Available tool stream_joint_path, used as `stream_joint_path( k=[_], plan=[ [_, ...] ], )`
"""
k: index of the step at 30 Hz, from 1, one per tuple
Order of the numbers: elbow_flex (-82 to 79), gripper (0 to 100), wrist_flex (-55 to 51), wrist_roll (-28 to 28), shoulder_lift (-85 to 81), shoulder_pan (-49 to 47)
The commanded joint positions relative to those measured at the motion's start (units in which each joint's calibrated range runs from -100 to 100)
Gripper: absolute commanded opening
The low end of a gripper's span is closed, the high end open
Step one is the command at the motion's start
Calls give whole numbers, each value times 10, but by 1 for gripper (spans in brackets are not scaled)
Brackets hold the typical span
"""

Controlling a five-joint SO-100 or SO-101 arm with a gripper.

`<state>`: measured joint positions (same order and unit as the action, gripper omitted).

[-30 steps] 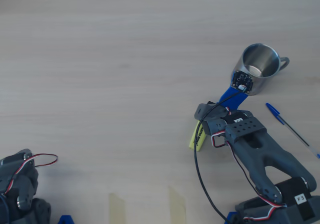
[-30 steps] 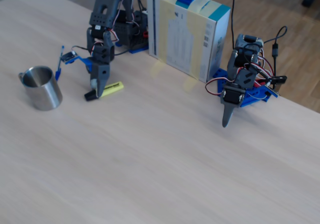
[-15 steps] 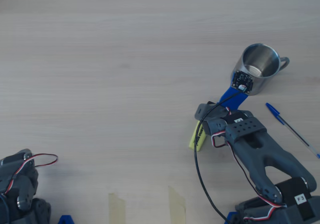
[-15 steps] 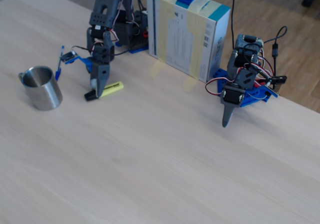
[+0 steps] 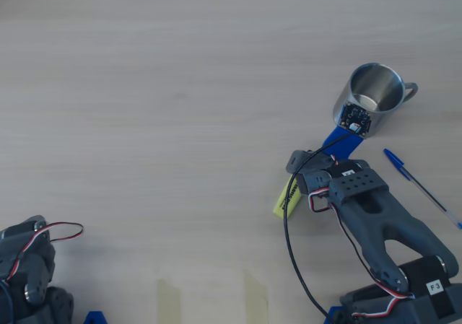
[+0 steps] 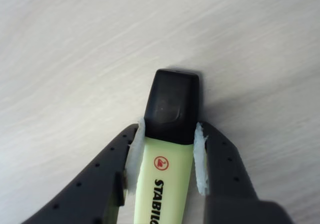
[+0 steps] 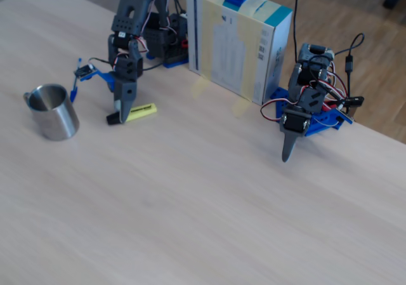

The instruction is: Grab the yellow pen and put it in the silver cup.

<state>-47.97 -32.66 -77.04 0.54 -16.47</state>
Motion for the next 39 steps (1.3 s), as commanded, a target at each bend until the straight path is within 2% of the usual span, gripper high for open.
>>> stream_joint_path(
  k=[1, 6, 18, 22, 39],
  plan=[
    [-42, 14, -10, -3, 5, -1],
    [-43, 9, -10, -3, 5, 0],
    [-45, 9, -10, -3, 5, 0],
    [-49, 5, -10, -3, 5, 2],
    [-53, 5, -10, -3, -22, -2]
  ],
)
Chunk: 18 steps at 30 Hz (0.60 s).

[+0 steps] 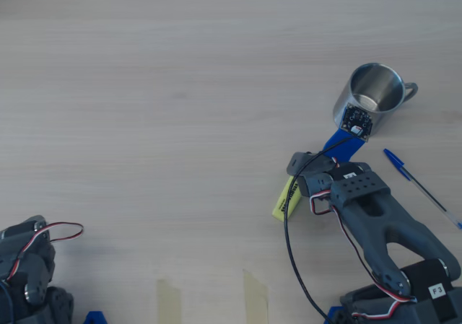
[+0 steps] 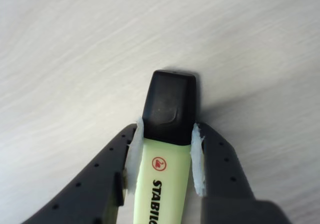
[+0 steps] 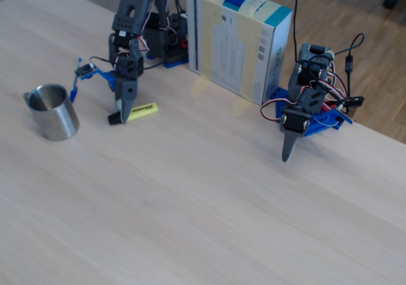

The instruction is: Grab the yellow pen and put it in the silver cup.

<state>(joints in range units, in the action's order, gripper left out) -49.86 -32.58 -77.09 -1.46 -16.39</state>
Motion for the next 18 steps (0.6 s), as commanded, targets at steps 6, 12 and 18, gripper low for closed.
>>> stream_joint_path(
  k=[6, 12, 18],
  plan=[
    [-39, 5, -11, -2, -41, -5],
    [-40, 5, -11, 1, -75, -9],
    [-40, 5, -10, 1, -84, -13]
  ],
)
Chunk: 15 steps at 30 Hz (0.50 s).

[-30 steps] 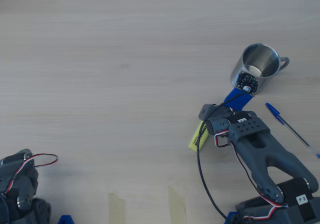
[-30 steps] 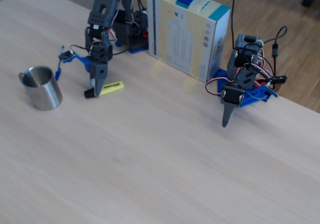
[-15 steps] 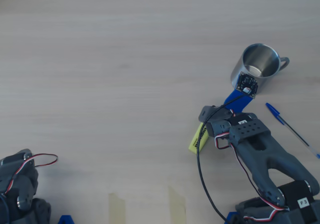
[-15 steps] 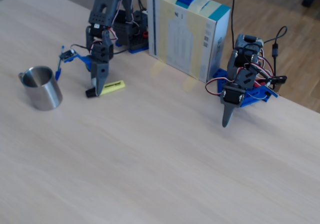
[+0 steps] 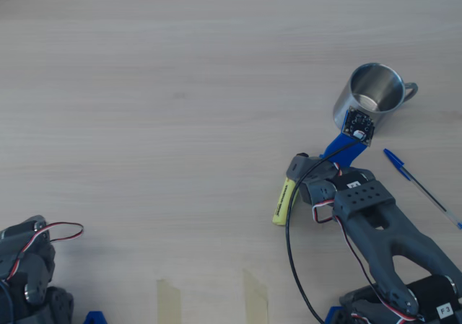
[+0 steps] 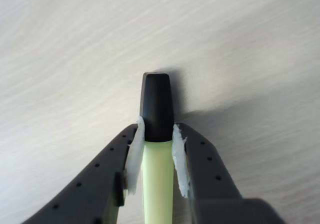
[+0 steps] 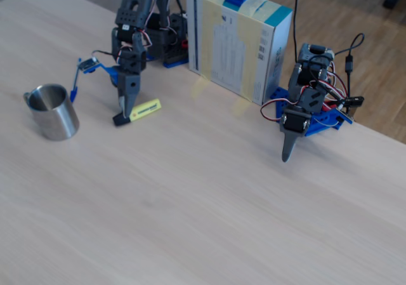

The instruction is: Grab the yellow pen and put it in the silver cup.

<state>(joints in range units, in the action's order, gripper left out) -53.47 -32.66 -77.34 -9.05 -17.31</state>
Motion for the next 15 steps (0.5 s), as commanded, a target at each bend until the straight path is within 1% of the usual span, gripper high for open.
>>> stream_joint_path(
  k=[1, 13, 15],
  plan=[
    [-4, 5, -9, 3, -8, -4],
    [3, 4, -2, 4, -9, -3],
    [5, 3, -1, 4, -10, -4]
  ],
)
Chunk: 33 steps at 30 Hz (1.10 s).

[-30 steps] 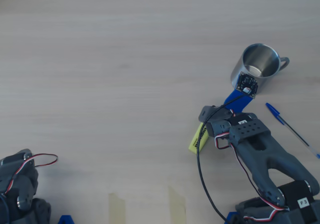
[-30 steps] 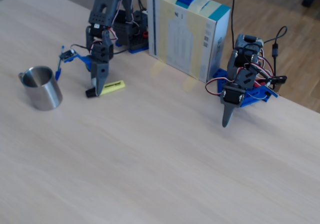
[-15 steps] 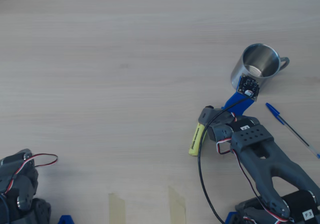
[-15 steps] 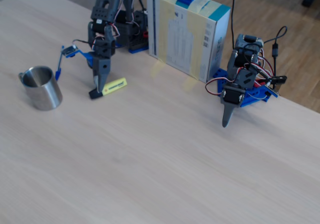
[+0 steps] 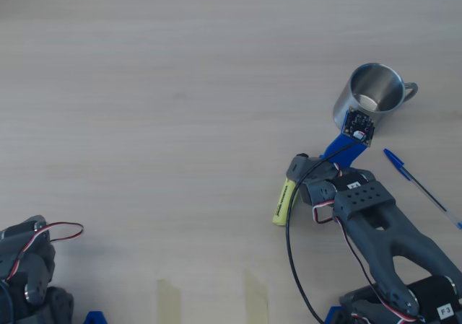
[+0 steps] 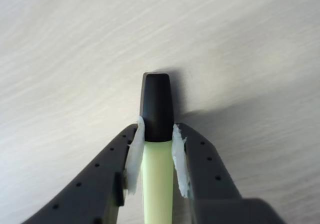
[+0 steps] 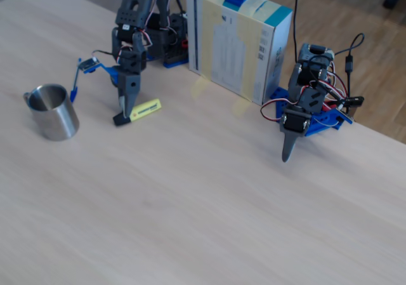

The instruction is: Grab the yellow pen and put it in the silver cup.

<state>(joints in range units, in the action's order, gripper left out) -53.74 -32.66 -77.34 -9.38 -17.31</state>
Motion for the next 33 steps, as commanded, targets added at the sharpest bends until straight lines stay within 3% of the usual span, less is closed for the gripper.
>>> stream_joint_path(
  k=[1, 33],
  plan=[
    [7, 2, 0, 4, -7, -4],
    [12, 2, 23, 20, -220, -14]
  ],
)
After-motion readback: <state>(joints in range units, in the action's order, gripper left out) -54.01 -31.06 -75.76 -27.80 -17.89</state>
